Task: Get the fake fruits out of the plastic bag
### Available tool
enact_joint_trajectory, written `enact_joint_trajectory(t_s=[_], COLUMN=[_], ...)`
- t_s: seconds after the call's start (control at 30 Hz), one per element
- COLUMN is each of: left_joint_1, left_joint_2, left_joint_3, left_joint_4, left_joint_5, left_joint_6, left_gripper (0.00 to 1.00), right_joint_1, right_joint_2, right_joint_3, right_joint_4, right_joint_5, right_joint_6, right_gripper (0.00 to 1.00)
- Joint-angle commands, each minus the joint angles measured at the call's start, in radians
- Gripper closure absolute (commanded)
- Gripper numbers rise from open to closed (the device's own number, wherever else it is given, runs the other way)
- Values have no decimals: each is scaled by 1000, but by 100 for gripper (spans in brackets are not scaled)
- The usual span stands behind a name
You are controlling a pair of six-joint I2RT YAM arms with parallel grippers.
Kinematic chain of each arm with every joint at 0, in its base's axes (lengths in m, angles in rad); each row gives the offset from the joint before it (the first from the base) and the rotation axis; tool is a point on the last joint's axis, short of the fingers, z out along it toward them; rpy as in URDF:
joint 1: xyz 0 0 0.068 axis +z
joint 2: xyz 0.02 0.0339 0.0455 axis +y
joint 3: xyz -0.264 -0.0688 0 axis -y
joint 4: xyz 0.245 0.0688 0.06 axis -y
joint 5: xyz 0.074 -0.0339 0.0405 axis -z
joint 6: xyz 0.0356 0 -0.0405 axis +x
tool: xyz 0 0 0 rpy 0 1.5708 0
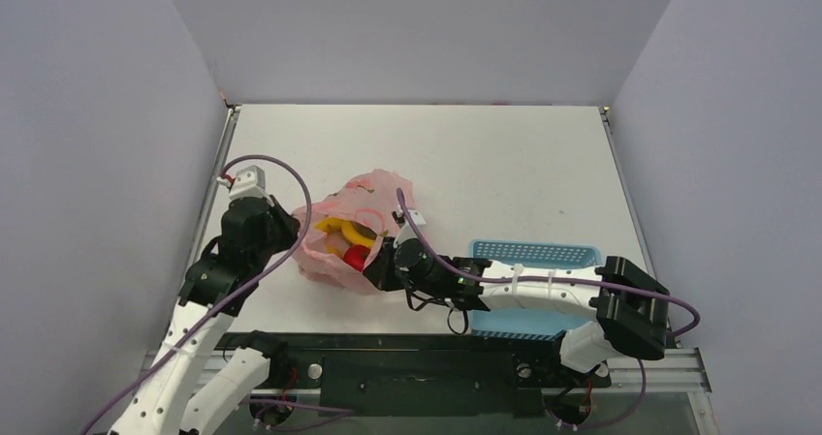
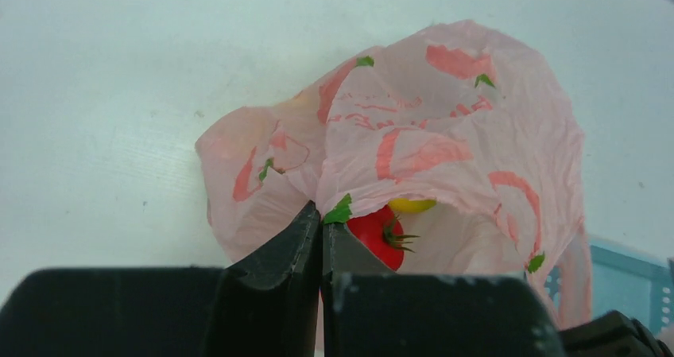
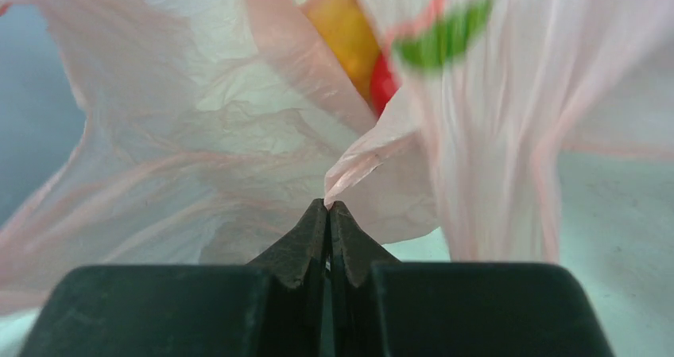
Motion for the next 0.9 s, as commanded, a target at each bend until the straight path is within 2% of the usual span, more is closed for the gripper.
enact_joint_trajectory(t_s=[0.0, 0.1, 0.2, 0.23, 0.27, 0.4, 0.47, 0.53, 0.57, 0.6, 0.67, 0.77, 0.83, 0.87], left_joint_1=[57, 142, 261, 348, 436, 565, 592, 600, 600, 601, 599, 595, 572, 538], left_joint_2=[165, 221, 182, 162, 155, 137, 136, 132, 126, 123, 113, 58, 43, 43], left_joint_3=[-46, -125, -150, -147, -145, -217, -228, -206, -191, -181, -146, -106, -86, -86], left_joint_4=[-71, 4, 64, 55, 54, 143, 151, 98, 74, 58, -7, -98, -168, -199], left_joint_5=[38, 29, 146, 185, 295, 575, 614, 595, 593, 579, 548, 540, 505, 495], left_joint_6=[-94, -46, -42, -74, -84, -116, -97, -80, -77, -80, -87, -83, -97, -123], left_gripper=[100, 100, 100, 100, 100, 100, 100, 100, 96, 83, 68, 62, 60, 59], right_joint_1=[11, 17, 42, 46, 47, 58, 60, 65, 69, 73, 83, 89, 89, 89], right_joint_2=[19, 69, 137, 144, 145, 166, 180, 179, 177, 165, 142, 104, 82, 72], right_joint_3=[-69, -209, -279, -291, -294, -295, -264, -226, -207, -200, -176, -126, -100, -92], right_joint_4=[39, 219, 346, 351, 349, 374, 360, 322, 301, 290, 253, 150, 103, 93], right_joint_5=[44, 55, 74, 70, 65, 58, 25, -1, -4, -9, 2, 20, 28, 29], right_joint_6=[-36, -76, -112, -100, -95, -122, -140, -141, -133, -132, -140, -154, -163, -164], right_gripper=[100, 100, 100, 100, 100, 100, 100, 100, 100, 100, 100, 99, 80, 64])
